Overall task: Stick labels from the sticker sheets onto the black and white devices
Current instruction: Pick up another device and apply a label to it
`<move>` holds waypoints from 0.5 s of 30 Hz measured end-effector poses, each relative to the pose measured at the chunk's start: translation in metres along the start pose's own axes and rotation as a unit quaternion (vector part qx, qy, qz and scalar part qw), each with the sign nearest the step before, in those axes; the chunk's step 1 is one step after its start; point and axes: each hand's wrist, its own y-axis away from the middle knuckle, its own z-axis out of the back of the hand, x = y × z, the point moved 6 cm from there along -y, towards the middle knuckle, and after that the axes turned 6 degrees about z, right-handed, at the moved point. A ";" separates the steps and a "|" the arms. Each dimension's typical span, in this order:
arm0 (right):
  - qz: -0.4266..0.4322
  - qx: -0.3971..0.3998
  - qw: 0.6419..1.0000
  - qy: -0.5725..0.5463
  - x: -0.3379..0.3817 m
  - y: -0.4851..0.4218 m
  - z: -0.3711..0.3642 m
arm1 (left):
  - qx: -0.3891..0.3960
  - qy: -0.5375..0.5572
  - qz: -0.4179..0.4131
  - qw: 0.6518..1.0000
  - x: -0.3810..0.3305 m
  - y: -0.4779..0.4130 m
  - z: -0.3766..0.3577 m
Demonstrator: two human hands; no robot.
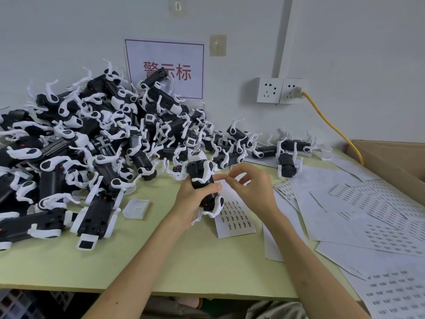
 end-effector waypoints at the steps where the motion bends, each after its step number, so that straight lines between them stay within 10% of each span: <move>1: 0.002 0.000 1.000 0.005 0.000 0.000 0.000 | -0.004 -0.003 0.002 1.000 0.001 0.000 0.000; 11: -0.046 -0.047 0.992 -0.110 0.002 -0.001 0.002 | -0.061 0.047 -0.040 0.996 0.000 -0.004 0.013; 15: -0.157 0.104 0.936 -0.299 -0.001 0.003 -0.011 | -0.095 0.077 -0.043 0.992 -0.004 -0.005 0.020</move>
